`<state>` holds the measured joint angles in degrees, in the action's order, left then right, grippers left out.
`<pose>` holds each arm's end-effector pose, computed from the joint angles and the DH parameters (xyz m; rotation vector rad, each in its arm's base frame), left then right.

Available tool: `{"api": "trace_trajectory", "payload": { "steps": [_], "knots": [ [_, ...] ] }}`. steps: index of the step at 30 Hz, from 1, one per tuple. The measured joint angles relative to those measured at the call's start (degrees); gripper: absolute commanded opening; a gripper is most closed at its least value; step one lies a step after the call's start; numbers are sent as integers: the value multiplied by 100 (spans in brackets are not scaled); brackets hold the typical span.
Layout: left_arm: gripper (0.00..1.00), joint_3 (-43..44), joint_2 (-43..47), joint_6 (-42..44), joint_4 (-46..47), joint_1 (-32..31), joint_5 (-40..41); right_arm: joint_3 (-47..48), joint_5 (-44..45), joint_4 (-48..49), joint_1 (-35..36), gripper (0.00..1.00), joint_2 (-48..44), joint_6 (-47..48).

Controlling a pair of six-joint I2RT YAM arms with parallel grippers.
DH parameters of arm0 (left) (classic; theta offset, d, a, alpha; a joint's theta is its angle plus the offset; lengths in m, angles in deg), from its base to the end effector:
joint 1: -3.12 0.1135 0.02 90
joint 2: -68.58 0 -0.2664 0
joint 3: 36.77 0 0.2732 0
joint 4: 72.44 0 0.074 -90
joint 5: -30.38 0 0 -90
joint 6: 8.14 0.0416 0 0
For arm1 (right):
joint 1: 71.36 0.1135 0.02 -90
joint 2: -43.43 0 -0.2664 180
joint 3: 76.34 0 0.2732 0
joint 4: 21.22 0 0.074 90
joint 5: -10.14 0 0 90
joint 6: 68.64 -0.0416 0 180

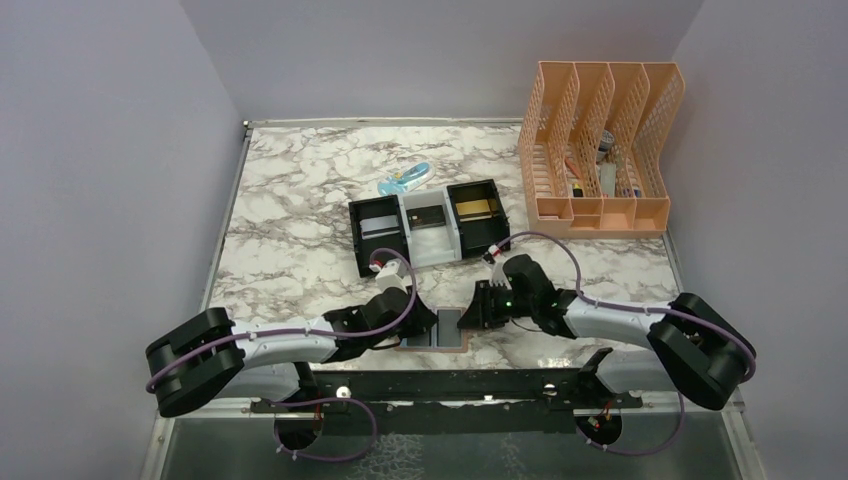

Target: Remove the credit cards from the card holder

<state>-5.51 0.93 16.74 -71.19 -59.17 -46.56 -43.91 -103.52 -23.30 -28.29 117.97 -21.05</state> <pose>0.1163 -0.2013 0.1319 -0.1975 2.3445 -0.9738 0.1581 0.1707 0.1089 -0.2439 2.5865 1.1402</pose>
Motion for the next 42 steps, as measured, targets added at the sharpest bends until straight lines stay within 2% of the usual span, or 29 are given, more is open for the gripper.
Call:
{"api": "trace_trajectory", "payload": {
  "steps": [6,11,18,25,34,42],
  "knots": [
    [28,-2,15,83,-2,0,-76,205,2,-243,0,20,-197,155],
    [30,0,-33,188,61,0,-308,205,-68,-260,0,14,138,179],
    [29,50,-437,267,151,0,-664,280,98,-332,13,13,385,129],
    [27,48,-575,83,232,0,-667,313,129,-361,37,11,439,133],
    [23,-190,-708,-125,848,2,-704,310,-96,-146,-17,11,669,66],
    [13,-382,-579,-328,1047,4,-699,313,-116,-107,-28,11,708,68]
  ]
}}
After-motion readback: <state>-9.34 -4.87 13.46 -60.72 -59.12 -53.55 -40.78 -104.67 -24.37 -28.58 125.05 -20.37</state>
